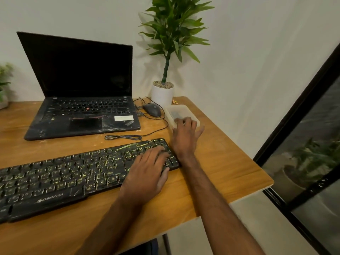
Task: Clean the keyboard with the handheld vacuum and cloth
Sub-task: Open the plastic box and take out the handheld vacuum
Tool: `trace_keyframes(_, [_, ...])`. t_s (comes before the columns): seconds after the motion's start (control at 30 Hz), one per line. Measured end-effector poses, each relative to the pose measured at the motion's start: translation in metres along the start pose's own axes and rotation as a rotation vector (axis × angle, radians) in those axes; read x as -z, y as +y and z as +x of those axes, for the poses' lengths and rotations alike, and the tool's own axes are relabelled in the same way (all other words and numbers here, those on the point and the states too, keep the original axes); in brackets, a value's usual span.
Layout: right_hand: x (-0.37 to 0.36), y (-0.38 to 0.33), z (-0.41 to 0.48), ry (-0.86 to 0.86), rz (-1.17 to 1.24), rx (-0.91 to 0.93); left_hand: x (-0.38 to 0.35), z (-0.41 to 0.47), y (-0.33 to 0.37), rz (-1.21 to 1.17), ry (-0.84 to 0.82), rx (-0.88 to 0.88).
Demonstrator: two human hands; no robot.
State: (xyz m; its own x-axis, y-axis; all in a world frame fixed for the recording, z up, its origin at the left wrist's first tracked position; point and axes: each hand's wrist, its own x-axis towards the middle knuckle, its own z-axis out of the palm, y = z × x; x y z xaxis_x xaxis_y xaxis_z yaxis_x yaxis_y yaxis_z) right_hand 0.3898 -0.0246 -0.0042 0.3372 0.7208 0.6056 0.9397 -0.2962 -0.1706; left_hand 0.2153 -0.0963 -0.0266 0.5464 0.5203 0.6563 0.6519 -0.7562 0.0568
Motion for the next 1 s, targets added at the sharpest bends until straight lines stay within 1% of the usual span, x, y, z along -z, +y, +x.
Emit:
trace_keyframes(0.17, [0.043, 0.016, -0.046, -0.047, 0.039, -0.040, 0.007, -0.003, 0.001, -0.026, -0.026, 0.022])
trace_keyframes(0.27, [0.071, 0.025, -0.082, -0.005, 0.012, -0.003, 0.011, -0.004, 0.004, -0.027, -0.046, 0.030])
trace_keyframes(0.33, [0.083, 0.030, -0.103, 0.005, 0.036, 0.049, 0.013, -0.005, 0.009, -0.029, -0.063, 0.020])
trace_keyframes(0.43, [0.094, 0.038, -0.117, -0.067, 0.173, 0.133, 0.014, -0.007, 0.020, -0.013, -0.123, 0.028])
trace_keyframes(0.5, [0.098, 0.043, -0.115, -0.137, 0.284, 0.131, 0.013, -0.005, 0.027, -0.001, -0.182, 0.090])
trace_keyframes(0.53, [0.099, 0.045, -0.113, -0.159, 0.301, 0.131, 0.011, -0.002, 0.030, 0.011, -0.210, 0.120])
trace_keyframes(0.67, [0.095, 0.048, -0.104, -0.218, 0.186, 0.192, 0.001, 0.010, 0.048, 0.127, -0.281, 0.209])
trace_keyframes(0.73, [0.088, 0.053, -0.104, -0.172, 0.205, 0.196, -0.002, 0.017, 0.055, 0.165, -0.285, 0.239])
trace_keyframes(0.8, [0.082, 0.062, -0.106, -0.122, 0.235, 0.212, -0.008, 0.019, 0.056, 0.165, -0.281, 0.229])
trace_keyframes(0.93, [0.078, 0.067, -0.109, 0.000, 0.181, 0.330, -0.015, 0.020, 0.054, 0.133, -0.251, 0.193])
trace_keyframes(1.0, [0.079, 0.065, -0.110, 0.029, 0.168, 0.352, -0.017, 0.020, 0.054, 0.099, -0.247, 0.174])
